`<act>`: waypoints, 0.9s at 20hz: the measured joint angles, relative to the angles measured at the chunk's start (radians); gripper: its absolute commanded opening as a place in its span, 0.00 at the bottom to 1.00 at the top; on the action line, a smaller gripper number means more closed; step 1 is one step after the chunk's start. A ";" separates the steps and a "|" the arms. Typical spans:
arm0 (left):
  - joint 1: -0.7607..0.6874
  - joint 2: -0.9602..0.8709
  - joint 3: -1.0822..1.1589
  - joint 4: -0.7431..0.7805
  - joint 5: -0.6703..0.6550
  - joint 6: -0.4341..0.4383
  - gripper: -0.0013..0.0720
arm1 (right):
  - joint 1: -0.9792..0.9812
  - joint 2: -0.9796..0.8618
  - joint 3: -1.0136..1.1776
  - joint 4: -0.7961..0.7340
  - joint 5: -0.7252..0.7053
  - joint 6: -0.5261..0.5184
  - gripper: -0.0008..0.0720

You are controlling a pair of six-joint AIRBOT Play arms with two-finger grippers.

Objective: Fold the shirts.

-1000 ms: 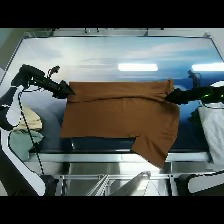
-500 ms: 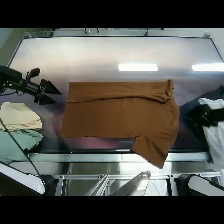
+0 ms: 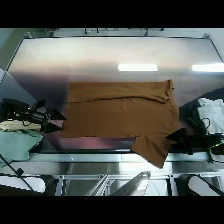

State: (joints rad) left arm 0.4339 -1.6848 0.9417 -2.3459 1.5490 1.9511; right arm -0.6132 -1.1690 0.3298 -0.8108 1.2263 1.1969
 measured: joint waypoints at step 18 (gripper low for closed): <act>-0.069 0.109 0.056 0.087 -0.008 0.033 0.84 | 0.142 -0.004 -0.034 0.248 -0.098 -0.177 0.04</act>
State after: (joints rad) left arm 0.3645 -1.5757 0.9981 -2.2593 1.5406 1.9839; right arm -0.4709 -1.1732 0.2955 -0.5629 1.1282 1.0203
